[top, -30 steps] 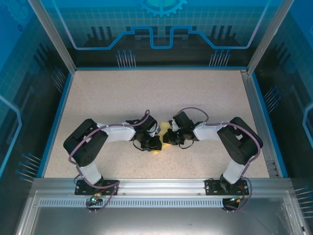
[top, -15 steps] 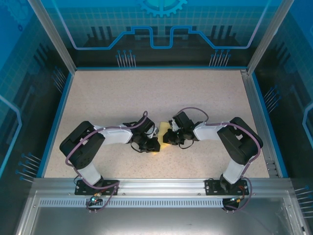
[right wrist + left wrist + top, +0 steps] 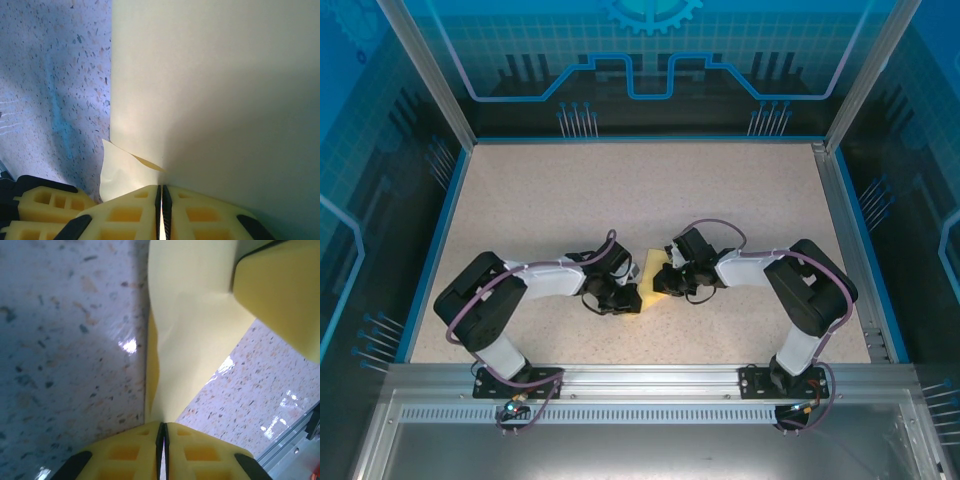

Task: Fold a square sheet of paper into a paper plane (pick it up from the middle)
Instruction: Third fold the triangle at the center of the table.

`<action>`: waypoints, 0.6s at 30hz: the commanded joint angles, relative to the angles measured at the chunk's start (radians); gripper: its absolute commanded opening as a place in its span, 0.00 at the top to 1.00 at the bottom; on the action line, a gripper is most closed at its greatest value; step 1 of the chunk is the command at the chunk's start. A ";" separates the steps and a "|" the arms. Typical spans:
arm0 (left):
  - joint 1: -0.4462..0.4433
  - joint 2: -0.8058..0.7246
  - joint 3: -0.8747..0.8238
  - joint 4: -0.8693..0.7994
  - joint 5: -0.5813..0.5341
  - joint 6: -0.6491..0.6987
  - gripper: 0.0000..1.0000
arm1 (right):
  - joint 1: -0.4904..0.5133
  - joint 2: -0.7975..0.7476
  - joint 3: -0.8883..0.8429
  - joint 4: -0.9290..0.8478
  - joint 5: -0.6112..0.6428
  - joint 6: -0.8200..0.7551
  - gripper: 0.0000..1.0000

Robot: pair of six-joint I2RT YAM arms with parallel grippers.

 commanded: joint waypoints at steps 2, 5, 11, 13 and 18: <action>0.012 0.003 -0.028 -0.169 -0.034 0.036 0.85 | -0.019 0.030 -0.022 -0.146 0.120 -0.028 0.85; 0.011 0.005 -0.021 -0.191 -0.026 0.048 0.85 | -0.020 0.030 -0.019 -0.150 0.121 -0.028 0.85; 0.011 -0.036 -0.007 -0.236 -0.021 0.072 0.85 | -0.021 0.027 -0.015 -0.155 0.119 -0.028 0.85; 0.011 -0.059 0.007 -0.243 -0.012 0.071 0.85 | -0.021 0.025 -0.013 -0.155 0.117 -0.028 0.85; 0.018 -0.110 0.050 -0.219 -0.014 0.055 0.84 | -0.021 0.029 -0.008 -0.151 0.113 -0.029 0.84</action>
